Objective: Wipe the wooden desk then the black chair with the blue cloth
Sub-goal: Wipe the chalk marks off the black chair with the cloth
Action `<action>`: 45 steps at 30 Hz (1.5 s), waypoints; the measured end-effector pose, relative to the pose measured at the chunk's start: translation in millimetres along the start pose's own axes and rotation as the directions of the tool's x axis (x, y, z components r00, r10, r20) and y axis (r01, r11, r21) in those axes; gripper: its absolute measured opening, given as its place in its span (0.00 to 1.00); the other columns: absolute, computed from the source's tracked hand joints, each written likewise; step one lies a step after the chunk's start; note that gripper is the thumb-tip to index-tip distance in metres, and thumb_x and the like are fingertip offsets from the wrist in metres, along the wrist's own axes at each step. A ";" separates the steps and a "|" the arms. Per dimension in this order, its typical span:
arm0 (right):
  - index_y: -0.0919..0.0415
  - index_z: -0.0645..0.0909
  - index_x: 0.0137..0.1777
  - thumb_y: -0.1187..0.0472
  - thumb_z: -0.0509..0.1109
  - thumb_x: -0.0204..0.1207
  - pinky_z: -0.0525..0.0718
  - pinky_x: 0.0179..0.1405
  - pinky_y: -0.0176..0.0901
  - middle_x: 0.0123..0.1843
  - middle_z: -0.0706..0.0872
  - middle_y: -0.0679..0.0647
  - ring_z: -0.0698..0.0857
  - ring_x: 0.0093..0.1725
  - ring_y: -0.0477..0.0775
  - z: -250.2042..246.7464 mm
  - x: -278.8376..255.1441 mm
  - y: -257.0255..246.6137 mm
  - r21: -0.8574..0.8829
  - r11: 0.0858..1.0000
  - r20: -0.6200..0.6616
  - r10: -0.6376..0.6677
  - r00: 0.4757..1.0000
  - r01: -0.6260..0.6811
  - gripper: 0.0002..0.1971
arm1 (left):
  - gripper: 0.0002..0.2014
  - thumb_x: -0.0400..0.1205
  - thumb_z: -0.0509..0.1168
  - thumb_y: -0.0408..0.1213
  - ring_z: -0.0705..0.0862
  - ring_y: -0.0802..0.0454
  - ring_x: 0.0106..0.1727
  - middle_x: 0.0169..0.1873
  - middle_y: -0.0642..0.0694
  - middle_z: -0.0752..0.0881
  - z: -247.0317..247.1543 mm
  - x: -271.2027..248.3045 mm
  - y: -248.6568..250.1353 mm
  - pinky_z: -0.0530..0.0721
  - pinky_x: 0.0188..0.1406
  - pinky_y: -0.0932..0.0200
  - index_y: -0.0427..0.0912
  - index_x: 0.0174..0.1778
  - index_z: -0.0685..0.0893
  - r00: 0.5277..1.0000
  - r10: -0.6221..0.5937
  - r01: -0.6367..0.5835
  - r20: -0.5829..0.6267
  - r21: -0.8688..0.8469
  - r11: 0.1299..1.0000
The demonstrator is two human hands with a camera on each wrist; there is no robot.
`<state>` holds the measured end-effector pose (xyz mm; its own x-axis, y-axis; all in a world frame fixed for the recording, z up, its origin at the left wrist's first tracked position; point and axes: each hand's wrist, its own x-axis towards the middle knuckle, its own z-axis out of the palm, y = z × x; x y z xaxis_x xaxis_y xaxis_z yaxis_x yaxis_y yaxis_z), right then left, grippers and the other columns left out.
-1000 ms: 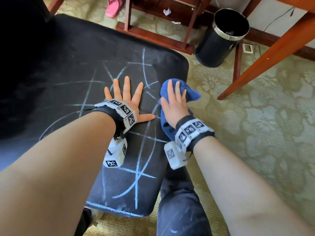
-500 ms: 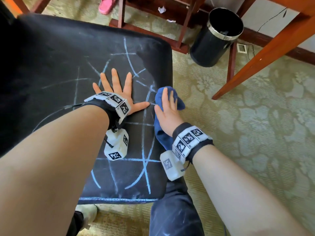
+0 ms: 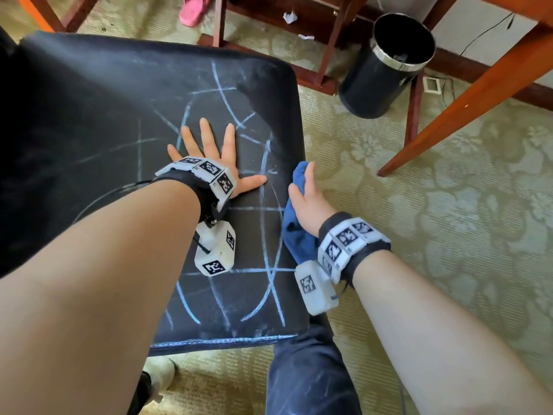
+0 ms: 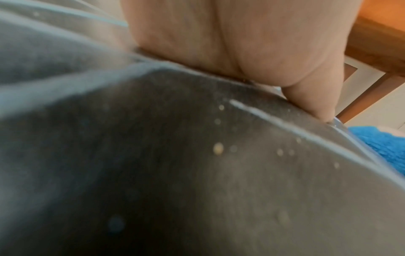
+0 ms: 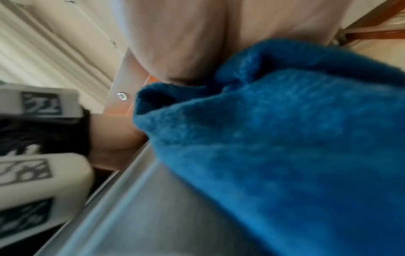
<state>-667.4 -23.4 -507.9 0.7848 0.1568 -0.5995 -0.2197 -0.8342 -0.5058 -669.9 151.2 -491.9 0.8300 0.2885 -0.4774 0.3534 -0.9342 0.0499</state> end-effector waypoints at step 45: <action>0.50 0.41 0.83 0.52 0.52 0.86 0.45 0.79 0.57 0.84 0.40 0.57 0.44 0.82 0.69 5.3 -13.8 -21.7 -0.265 0.936 -0.013 -0.244 0.970 0.232 0.31 | 0.62 0.62 0.62 0.77 0.26 0.38 0.78 0.78 0.44 0.25 13.7 -62.4 -32.1 0.32 0.75 0.33 0.59 0.77 0.26 0.965 0.170 -0.199 0.198 0.131 0.971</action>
<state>-676.5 -4.7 -491.9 0.8219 0.3488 -0.4503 0.1300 -0.8846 -0.4480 -738.9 160.3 -475.7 0.7758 0.0775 -0.6262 0.1217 -0.9922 0.0279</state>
